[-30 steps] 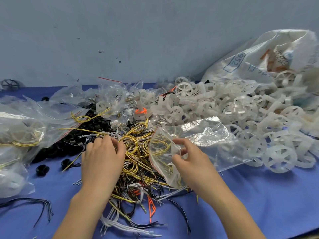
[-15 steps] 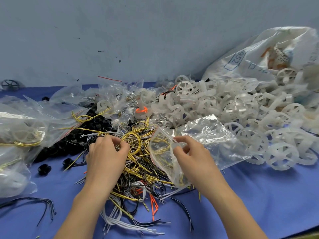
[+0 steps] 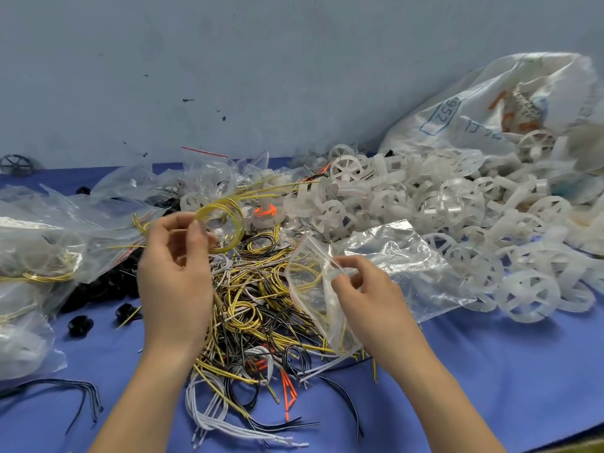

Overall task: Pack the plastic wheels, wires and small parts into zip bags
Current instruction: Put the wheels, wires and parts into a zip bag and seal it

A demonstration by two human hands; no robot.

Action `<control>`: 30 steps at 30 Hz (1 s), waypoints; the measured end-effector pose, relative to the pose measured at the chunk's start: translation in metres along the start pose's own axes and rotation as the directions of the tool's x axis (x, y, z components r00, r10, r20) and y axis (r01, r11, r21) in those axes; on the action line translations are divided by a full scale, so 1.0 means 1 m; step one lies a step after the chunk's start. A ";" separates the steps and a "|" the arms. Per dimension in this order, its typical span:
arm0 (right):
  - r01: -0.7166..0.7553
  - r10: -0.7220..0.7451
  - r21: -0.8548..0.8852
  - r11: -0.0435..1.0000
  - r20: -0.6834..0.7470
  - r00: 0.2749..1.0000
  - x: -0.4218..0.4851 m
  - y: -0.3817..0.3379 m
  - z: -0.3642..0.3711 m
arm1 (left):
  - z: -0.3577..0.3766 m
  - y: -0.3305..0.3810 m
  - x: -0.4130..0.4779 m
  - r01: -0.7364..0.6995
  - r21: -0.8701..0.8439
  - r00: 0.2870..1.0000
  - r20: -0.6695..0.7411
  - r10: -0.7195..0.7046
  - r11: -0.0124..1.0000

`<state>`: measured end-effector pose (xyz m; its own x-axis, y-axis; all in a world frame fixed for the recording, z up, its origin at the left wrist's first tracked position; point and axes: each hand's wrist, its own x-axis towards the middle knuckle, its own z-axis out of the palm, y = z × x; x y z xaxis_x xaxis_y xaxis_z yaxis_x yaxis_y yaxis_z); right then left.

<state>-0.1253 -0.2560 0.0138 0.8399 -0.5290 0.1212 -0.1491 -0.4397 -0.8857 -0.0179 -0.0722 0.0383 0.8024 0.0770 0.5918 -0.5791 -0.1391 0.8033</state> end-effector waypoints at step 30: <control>0.362 -0.359 -0.308 0.880 0.068 0.931 -0.006 -0.006 0.013 | 0.049 0.012 -0.040 0.581 0.060 0.589 0.657 -0.471 0.811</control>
<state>-0.1230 -0.2407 0.0128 0.8709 -0.2847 0.4006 0.0124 -0.8021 -0.5970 -0.0499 -0.1249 0.0205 0.8401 -0.5374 -0.0733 0.0053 -0.1270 0.9919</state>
